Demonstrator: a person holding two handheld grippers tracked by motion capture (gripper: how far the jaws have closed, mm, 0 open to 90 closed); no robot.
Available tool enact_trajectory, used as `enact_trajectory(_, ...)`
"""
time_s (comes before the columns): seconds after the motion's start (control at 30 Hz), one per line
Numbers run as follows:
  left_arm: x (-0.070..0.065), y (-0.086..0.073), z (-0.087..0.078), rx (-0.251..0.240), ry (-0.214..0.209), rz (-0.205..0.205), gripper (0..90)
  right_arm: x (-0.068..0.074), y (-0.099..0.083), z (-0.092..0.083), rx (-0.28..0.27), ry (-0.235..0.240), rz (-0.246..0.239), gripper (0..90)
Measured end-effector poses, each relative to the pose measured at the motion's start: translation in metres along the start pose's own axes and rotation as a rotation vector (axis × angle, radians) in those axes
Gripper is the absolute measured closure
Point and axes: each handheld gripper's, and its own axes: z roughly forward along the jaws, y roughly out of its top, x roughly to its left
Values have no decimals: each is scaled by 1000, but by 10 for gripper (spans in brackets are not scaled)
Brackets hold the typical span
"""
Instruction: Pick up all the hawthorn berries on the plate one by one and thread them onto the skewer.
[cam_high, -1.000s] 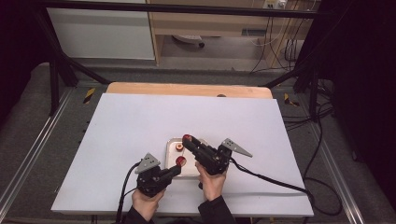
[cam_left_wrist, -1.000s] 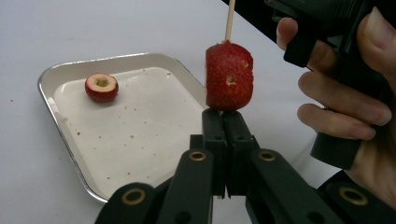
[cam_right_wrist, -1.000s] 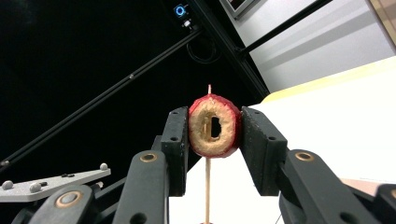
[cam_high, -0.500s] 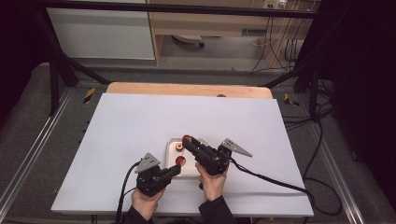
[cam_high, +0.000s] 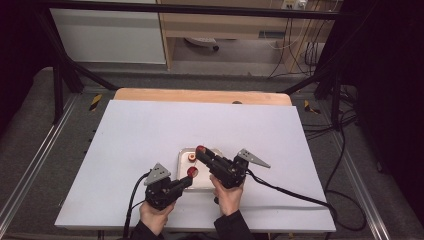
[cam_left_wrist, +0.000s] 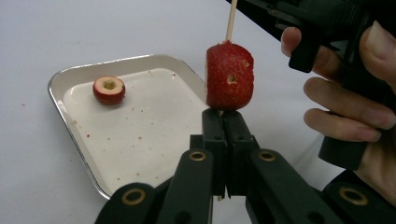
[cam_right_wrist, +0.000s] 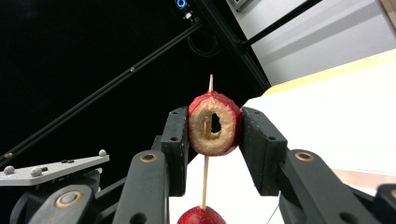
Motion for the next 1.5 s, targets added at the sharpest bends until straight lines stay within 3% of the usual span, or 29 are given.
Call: enact_trajectory(1.5, 1, 1, 1, 4, -10, 10, 889, 0, -7, 0, 24, 10, 4, 641)
